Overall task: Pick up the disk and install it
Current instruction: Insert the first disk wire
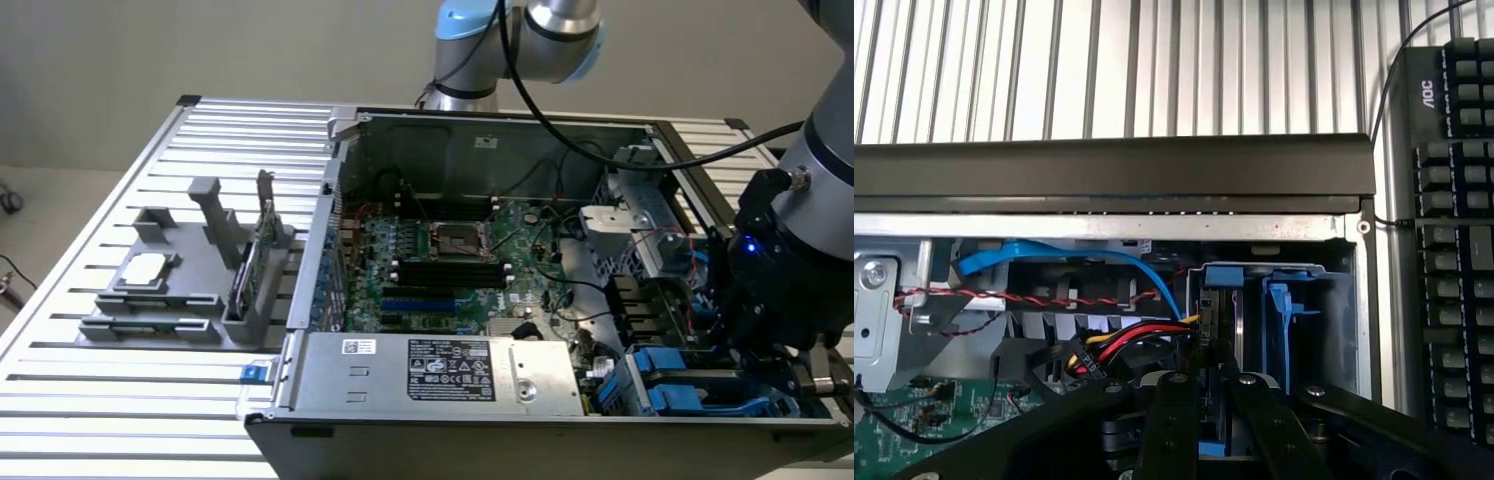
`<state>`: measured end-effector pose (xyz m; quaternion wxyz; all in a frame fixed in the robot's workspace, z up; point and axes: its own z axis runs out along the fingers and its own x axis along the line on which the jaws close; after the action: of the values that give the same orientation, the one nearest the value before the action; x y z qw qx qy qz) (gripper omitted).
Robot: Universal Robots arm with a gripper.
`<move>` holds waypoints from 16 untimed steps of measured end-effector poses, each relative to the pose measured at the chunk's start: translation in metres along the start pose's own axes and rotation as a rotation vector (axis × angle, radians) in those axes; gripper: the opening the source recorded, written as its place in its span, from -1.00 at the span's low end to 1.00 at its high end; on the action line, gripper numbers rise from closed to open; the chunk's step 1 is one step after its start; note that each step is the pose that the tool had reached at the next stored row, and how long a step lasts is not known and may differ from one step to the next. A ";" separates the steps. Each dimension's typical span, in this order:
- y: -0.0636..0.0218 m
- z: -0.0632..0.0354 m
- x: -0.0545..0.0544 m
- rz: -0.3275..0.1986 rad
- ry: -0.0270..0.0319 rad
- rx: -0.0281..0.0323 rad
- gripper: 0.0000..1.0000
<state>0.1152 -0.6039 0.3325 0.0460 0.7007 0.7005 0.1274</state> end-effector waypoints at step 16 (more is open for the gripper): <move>-0.0001 0.0001 -0.001 0.002 -0.0006 -0.0035 -0.65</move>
<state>0.1152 -0.6048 0.3323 0.0473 0.7014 0.6996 0.1284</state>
